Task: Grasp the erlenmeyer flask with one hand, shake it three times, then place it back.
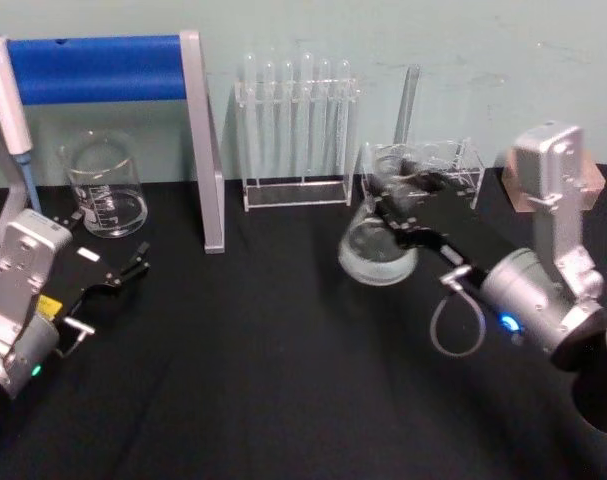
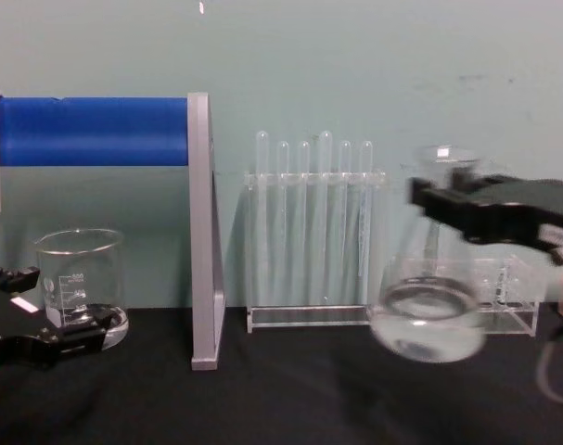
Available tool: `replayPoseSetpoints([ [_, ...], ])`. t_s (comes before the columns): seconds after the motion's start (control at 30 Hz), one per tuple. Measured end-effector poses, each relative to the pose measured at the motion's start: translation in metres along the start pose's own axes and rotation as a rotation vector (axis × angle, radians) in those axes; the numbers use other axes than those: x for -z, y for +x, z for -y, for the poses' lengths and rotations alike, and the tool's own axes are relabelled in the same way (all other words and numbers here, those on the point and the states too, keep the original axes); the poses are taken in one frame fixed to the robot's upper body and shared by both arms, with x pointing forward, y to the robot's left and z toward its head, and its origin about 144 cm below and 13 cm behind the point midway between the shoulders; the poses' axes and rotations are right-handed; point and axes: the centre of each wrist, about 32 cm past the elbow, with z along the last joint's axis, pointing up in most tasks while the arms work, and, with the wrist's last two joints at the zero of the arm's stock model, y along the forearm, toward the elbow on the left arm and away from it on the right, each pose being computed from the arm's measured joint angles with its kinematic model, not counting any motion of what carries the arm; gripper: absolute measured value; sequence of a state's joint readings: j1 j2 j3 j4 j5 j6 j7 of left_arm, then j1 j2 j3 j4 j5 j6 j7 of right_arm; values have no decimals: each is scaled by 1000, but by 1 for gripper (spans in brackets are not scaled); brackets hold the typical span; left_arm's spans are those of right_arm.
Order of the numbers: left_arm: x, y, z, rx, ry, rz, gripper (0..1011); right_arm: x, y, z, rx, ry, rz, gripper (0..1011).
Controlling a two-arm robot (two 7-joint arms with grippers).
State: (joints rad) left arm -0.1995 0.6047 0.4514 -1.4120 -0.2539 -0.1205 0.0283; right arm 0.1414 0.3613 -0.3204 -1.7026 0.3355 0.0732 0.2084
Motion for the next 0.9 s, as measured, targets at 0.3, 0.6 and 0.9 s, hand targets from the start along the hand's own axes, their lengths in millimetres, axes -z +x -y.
replayPoseSetpoints([
  [0.3, 0, 0, 0, 0, 0, 0, 1001, -2, 14, 28, 196, -14, 27, 448],
  [0.6, 0, 0, 0, 0, 0, 0, 1001, -3, 16, 40, 242, -20, 29, 448],
  [0.9, 0, 0, 0, 0, 0, 0, 1001, -2, 6, 25, 96, -15, 17, 448],
])
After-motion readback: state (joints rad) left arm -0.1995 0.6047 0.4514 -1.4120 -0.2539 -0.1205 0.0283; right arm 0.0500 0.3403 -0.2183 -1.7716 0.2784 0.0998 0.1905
